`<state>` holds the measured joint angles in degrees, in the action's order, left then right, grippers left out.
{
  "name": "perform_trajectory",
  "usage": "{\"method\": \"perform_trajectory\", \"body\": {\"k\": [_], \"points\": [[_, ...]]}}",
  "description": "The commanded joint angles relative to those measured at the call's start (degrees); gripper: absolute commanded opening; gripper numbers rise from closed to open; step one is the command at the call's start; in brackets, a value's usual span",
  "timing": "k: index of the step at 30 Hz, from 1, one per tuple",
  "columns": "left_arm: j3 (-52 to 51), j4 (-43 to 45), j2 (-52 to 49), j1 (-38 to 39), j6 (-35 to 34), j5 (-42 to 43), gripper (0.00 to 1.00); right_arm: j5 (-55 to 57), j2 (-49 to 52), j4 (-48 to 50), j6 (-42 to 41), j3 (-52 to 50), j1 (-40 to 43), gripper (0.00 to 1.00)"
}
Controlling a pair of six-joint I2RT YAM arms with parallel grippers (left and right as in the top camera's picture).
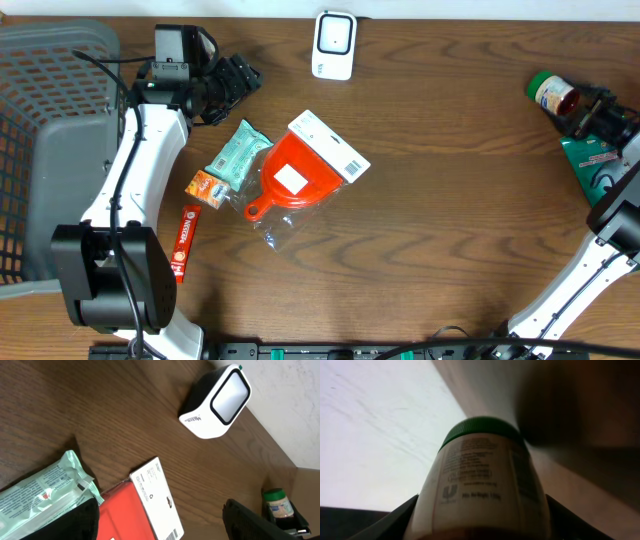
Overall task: Scan the item barcode
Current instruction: 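Move the jar to the top-right table corner with the right gripper, then lower the jar onto the table and open the right gripper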
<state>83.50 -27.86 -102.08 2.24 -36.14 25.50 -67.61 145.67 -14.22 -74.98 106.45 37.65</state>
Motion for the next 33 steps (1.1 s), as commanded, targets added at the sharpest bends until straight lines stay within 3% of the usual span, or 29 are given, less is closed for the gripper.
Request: {"method": "perform_trajectory", "body": {"k": [1,9,20,33], "points": [[0.94,0.09,0.92,-0.31,0.57,-1.2,0.78,8.87,0.37,-5.25,11.08,-0.61,0.2,0.01],[0.94,0.07,0.92,-0.31,0.55,-1.6,0.78,10.19,0.37,-5.9,13.94,-0.61,0.2,0.01],[0.94,0.07,0.92,-0.31,0.57,-1.6,0.78,10.36,0.37,-5.97,30.77,-0.61,0.17,0.12],[0.94,0.07,0.92,-0.31,0.55,-1.6,0.78,15.8,0.37,-12.35,41.22,-0.61,0.2,0.21]]}}
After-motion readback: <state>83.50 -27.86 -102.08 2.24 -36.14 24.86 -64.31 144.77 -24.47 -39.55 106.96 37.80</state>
